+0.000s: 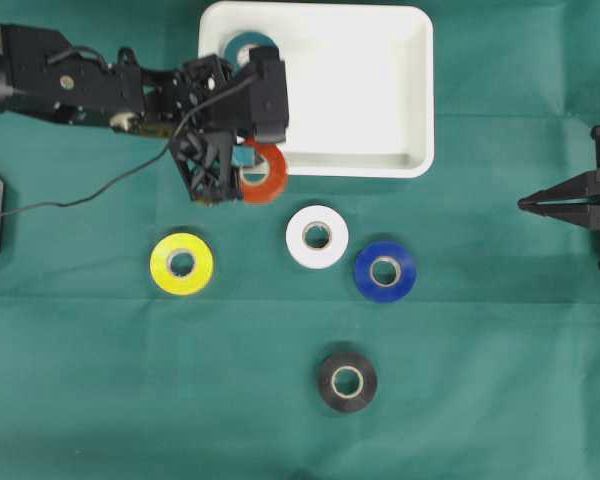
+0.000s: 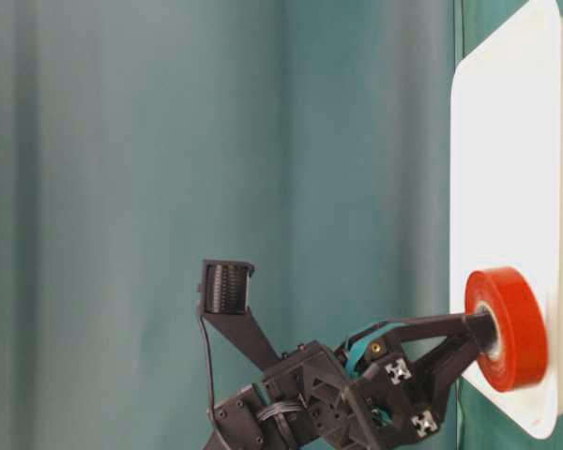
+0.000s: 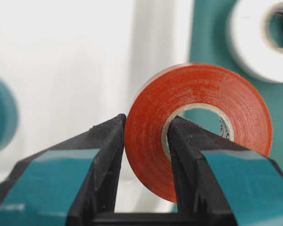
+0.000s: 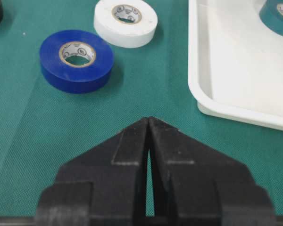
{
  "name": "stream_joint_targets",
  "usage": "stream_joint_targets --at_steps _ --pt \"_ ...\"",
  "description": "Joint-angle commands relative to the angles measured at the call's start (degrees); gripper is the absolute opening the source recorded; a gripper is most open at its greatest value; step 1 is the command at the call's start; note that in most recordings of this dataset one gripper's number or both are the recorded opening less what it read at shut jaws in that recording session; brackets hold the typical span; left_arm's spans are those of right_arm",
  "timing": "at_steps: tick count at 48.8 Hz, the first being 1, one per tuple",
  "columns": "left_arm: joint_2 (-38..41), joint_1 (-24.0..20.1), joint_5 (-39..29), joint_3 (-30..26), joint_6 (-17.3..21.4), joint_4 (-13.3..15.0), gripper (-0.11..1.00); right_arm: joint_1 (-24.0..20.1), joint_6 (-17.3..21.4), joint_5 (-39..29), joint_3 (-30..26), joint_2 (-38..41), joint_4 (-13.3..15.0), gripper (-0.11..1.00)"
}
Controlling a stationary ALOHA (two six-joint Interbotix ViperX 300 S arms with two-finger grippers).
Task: Put the tape into the white case with the left arm.
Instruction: 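Carry the red roll into the tray below the teal roll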
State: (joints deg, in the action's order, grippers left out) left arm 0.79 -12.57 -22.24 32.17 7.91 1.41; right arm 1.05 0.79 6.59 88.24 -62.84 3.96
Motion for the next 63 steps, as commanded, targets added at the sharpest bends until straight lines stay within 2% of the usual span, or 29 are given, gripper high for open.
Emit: stream_joint_targets --at_steps 1,16,39,41,47,51,63 --pt "-1.5 -2.5 0.3 -0.6 0.1 -0.1 0.26 0.0 -0.1 0.6 -0.6 0.3 0.1 -0.09" --pt "-0.4 -8.2 0.3 -0.5 0.1 -0.1 0.26 0.0 -0.1 0.5 -0.6 0.3 0.1 -0.09" --pt "1.0 -8.4 1.2 -0.4 0.1 -0.1 0.27 0.0 -0.1 0.6 -0.6 0.3 0.1 -0.09" --pt "0.9 -8.4 1.3 -0.4 0.1 -0.1 0.32 0.0 -0.1 0.6 -0.6 0.3 0.1 -0.09" --pt "0.4 -8.4 1.2 0.1 0.0 -0.1 0.70 0.0 -0.1 0.6 -0.6 0.3 0.1 -0.09" --pt "-0.3 -8.4 1.3 0.6 -0.1 -0.1 0.90 0.0 -0.1 0.6 -0.6 0.3 0.1 -0.09" --pt "-5.9 -7.5 1.3 3.9 -0.3 -0.1 0.90 0.0 -0.1 0.5 -0.6 0.3 0.1 -0.09"
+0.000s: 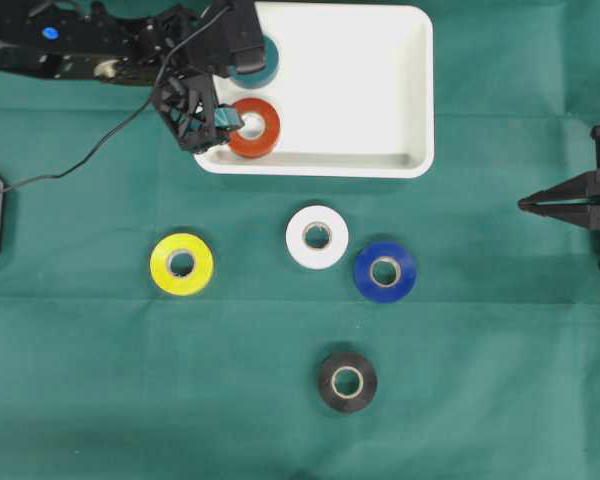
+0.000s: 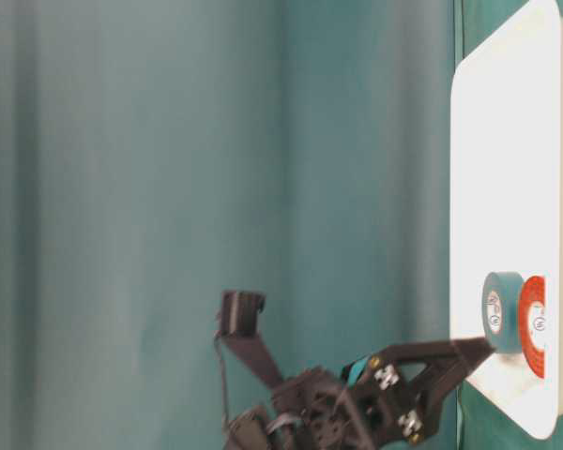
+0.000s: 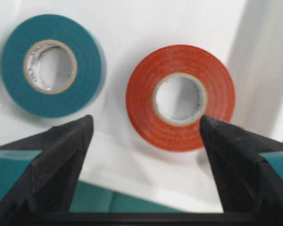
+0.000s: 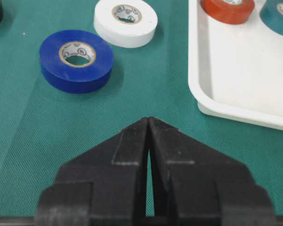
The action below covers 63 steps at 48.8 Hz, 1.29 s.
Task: Put the tape into the white case with the left arm.
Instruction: 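Carry the red roll into the tray below the teal roll, then open the left gripper and retract it to the left side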
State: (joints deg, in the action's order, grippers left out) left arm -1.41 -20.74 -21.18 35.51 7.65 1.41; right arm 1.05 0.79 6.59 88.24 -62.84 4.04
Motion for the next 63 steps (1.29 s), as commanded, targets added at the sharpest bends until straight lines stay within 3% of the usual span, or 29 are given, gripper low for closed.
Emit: stream_joint_targets --at_steps 1,47,63 --pt "-4.3 0.8 0.3 1.0 0.0 -0.1 0.90 0.0 -0.1 0.5 -0.6 0.3 0.0 -0.09" --pt "-33.7 9.8 -0.1 22.9 -0.4 0.1 0.89 0.1 -0.1 0.6 -0.6 0.3 0.1 -0.09" --pt "-41.1 14.6 -0.2 27.9 -0.5 0.2 0.89 0.0 -0.1 0.6 -0.7 0.3 0.0 -0.09"
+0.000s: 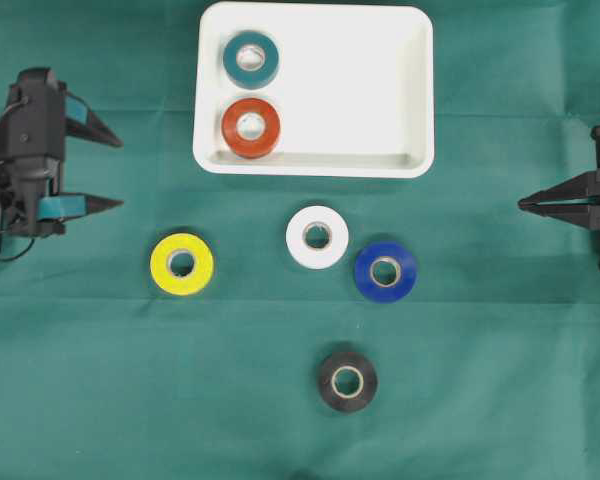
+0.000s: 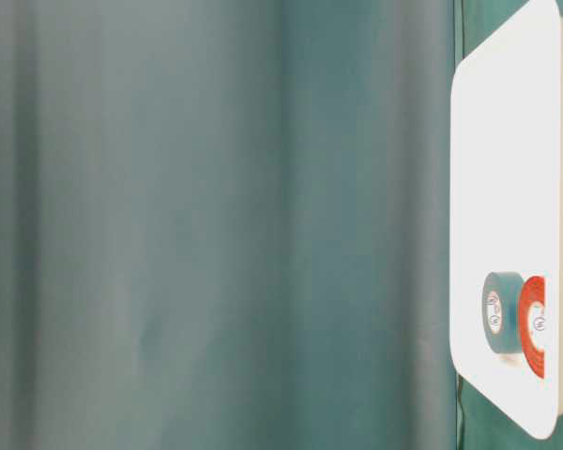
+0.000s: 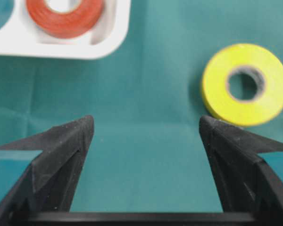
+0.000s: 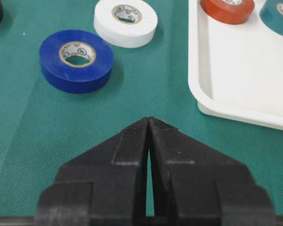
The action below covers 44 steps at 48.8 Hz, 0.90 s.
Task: Put the tape into the white case with the left arm.
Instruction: 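Open the left gripper and retract it to the left side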
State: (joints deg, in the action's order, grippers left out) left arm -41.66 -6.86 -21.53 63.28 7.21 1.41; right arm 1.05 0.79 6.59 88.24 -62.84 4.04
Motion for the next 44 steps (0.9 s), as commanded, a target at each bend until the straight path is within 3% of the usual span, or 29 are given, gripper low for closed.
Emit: stream_joint_targets --at_steps 1,16,44 --pt "-1.2 0.8 0.2 0.4 -0.1 0.1 0.89 0.0 -0.1 0.6 -0.7 0.3 0.0 -0.09" --pt "-5.9 1.8 0.3 3.2 -0.1 0.2 0.89 0.0 -0.1 0.6 -0.7 0.3 0.0 -0.09" --pt "-6.2 7.7 0.9 3.6 0.1 0.2 0.88 0.0 -0.1 0.6 -0.7 0.3 0.0 -0.09"
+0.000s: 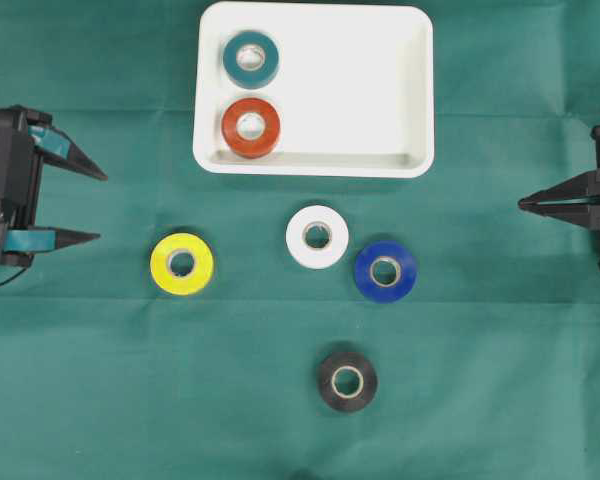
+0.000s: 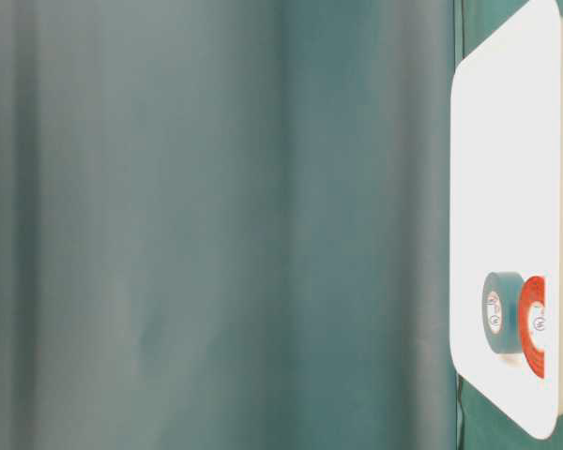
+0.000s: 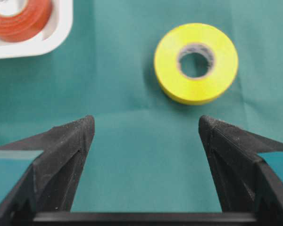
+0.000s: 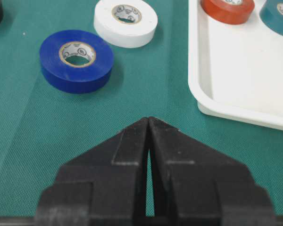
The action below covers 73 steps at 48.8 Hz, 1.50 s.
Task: Put the tape into the white case with the left arm.
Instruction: 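Open the left gripper and retract it to the left side, then extend the left gripper across the table to the blue roll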
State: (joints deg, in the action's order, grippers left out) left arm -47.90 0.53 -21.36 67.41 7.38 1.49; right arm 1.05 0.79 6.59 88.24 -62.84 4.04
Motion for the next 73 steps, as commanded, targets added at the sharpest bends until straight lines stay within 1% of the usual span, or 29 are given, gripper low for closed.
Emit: stream_joint_targets --at_steps 1,9,15,21,26,31,47,53,62,73 --pt "0.0 0.4 0.8 -0.5 -0.1 0.0 0.88 0.1 -0.1 0.6 -0.7 0.3 0.0 -0.09" --pt "0.6 0.4 1.8 -0.6 -0.2 0.1 0.88 0.0 -0.1 0.6 -0.7 0.3 0.0 -0.09" --pt "2.4 0.4 4.7 -0.8 -0.3 0.1 0.88 0.0 -0.1 0.6 -0.7 0.3 0.0 -0.09" --pt "5.9 0.4 7.2 -1.7 -0.2 0.1 0.88 0.0 -0.1 0.6 -0.8 0.3 0.0 -0.09" --pt "9.9 0.8 7.5 -3.4 -0.2 0.1 0.88 0.0 -0.1 0.6 -0.8 0.3 0.0 -0.09" --pt "14.8 1.8 7.7 -6.3 0.1 0.0 0.88 0.1 -0.1 0.6 -0.7 0.3 0.0 -0.09" --pt "31.4 5.7 7.8 -19.1 0.4 0.0 0.88 0.0 -0.1 0.7 -0.6 0.2 0.0 -0.09" --pt "36.6 6.0 7.8 -23.8 0.5 -0.1 0.88 0.0 -0.1 0.7 -0.6 0.3 0.1 -0.09" --pt "42.5 6.0 7.8 -29.4 0.5 -0.2 0.88 0.1 -0.1 0.7 -0.6 0.3 0.1 -0.09" --pt "50.2 6.0 7.2 -37.8 0.4 -0.2 0.88 0.0 -0.1 0.9 -0.4 0.3 0.1 -0.09"
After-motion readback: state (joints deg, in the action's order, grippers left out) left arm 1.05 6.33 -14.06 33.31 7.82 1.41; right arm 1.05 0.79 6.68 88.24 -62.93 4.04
